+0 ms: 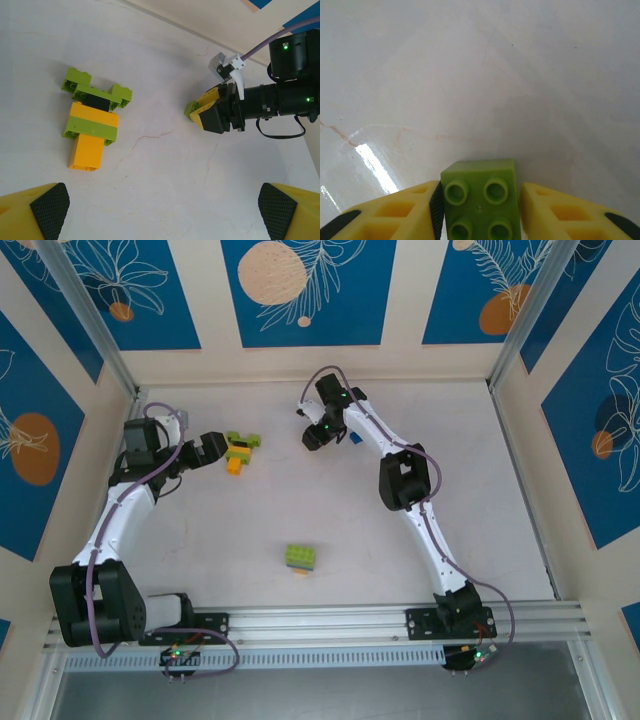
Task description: Assemble a carrot with lego
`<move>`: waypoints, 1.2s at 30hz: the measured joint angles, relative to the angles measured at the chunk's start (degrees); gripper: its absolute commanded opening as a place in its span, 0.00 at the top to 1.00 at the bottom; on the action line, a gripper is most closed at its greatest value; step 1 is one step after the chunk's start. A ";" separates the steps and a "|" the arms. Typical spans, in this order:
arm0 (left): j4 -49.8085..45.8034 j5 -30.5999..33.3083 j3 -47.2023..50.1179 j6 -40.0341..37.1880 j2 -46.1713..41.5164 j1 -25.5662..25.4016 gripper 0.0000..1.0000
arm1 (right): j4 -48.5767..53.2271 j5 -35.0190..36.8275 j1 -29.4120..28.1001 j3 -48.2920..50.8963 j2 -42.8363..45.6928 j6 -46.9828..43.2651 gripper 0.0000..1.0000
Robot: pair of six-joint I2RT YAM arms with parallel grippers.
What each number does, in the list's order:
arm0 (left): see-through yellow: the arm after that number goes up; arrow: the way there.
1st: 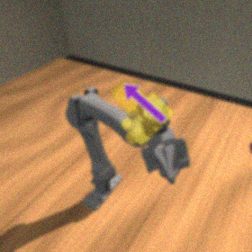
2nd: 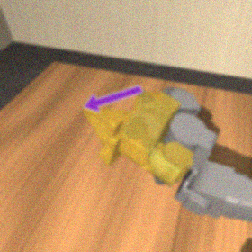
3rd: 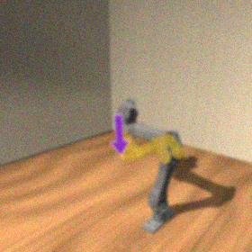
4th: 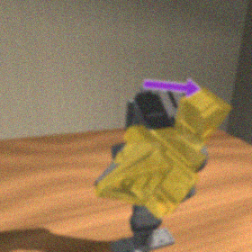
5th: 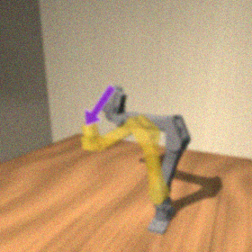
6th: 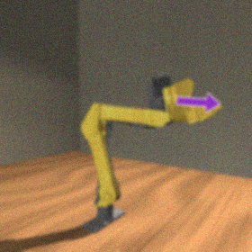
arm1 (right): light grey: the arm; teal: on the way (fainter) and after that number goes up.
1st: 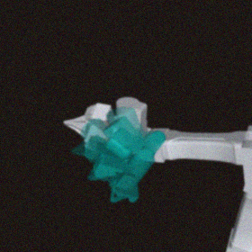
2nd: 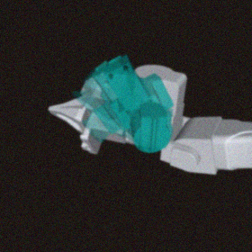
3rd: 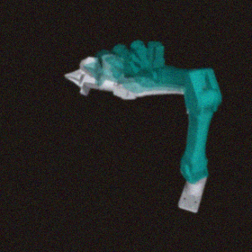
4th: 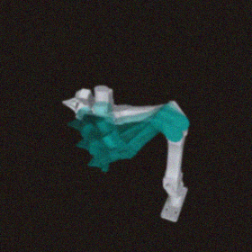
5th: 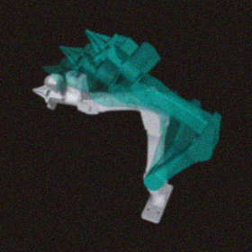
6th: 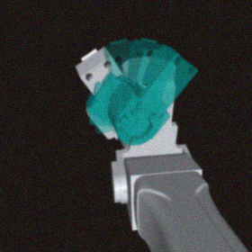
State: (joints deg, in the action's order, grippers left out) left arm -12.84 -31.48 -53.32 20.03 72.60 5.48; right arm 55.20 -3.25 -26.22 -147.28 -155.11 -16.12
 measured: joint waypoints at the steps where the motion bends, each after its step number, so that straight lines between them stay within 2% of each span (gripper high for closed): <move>1: 0.02 0.00 0.00 0.00 0.00 0.00 0.00 | 0.04 -0.02 0.00 0.00 0.00 -0.02 0.60; 10: 1.66 -1.14 0.31 0.63 0.00 0.04 0.00 | 0.04 -0.90 0.00 0.07 0.17 1.49 0.68; 15: 5.20 -2.78 1.70 2.10 -0.09 -1.95 0.00 | 0.24 0.07 -0.02 6.60 4.79 4.72 0.69; 18: 5.11 -1.18 1.70 -0.22 -0.61 -8.61 0.00 | 0.15 2.01 -0.24 13.31 11.02 7.37 0.70; 20: 5.70 1.03 2.08 -3.48 -1.86 -16.37 0.00 | 0.13 3.74 -0.55 17.86 16.31 9.35 0.69; 23: 8.94 1.70 4.85 -7.15 -4.98 -23.93 0.00 | 0.87 6.25 -1.40 22.49 23.67 12.24 0.69; 27: 14.10 0.83 9.75 -10.01 -8.37 -25.20 0.00 | 2.32 9.20 -2.95 28.28 33.18 17.90 0.69; 31: 20.37 -3.85 15.56 -11.23 -11.30 -25.90 0.00 | 3.15 9.79 -4.26 38.05 41.83 23.78 0.69; 36: 27.52 -6.95 25.62 -13.40 -19.21 -29.70 0.00 | 4.79 10.93 -6.58 48.63 48.13 28.50 0.69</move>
State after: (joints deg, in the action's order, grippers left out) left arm 14.68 -38.44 -27.70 6.63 53.39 -24.23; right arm 59.99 7.68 -32.80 -98.65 -106.98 12.38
